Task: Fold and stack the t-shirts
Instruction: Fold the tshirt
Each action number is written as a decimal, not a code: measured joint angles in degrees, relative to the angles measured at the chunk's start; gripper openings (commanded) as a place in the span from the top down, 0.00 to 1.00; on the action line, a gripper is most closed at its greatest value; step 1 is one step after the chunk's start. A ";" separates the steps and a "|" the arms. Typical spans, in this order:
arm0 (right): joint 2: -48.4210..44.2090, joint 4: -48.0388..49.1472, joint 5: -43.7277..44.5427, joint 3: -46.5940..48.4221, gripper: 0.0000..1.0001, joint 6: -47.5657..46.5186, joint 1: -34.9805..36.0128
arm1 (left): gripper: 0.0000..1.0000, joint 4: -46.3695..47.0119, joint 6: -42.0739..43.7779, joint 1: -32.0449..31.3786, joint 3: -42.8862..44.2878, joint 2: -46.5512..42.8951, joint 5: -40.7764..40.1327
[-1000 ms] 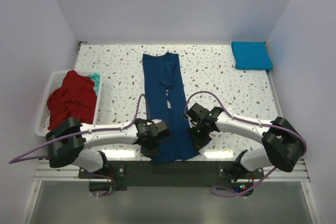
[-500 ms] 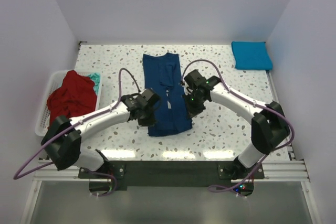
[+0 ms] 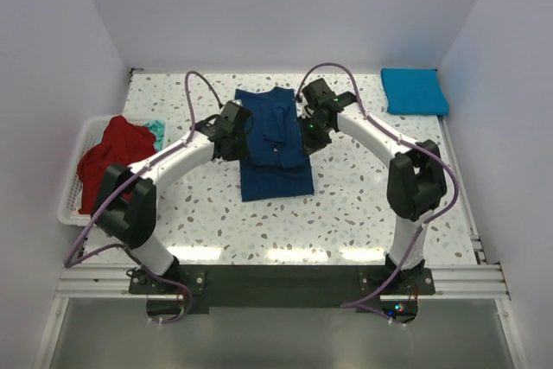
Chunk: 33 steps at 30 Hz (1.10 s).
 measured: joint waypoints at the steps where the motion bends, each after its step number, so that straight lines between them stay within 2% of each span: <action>1: 0.79 0.09 0.02 1.05 1.00 -0.02 -0.28 | 1.00 0.61 0.55 0.70 0.31 0.42 -0.07; 10: 7.52 1.81 0.15 6.95 1.00 0.09 -1.44 | 1.00 5.77 4.02 4.61 0.70 5.11 0.55; 18: 12.76 5.33 0.20 7.34 0.99 0.94 -2.47 | 0.98 10.25 6.54 5.92 0.79 11.30 1.68; 21: 13.94 6.29 0.26 7.34 0.89 1.64 -2.86 | 0.93 11.15 6.82 6.03 0.79 12.37 1.86; 25: 14.16 6.69 0.48 7.34 0.66 2.45 -3.06 | 0.75 11.56 7.91 6.03 0.87 12.48 1.97; 27: 14.14 6.71 0.87 7.34 0.63 2.62 -3.08 | 0.65 11.43 8.00 6.03 0.87 12.28 1.84; 29: 13.70 6.80 1.38 7.23 0.62 2.80 -3.06 | 0.60 11.26 8.02 6.03 0.85 11.52 1.77; 33: 8.70 8.76 1.95 3.69 0.59 4.17 -2.86 | 0.63 11.19 7.45 5.68 -0.48 6.27 1.42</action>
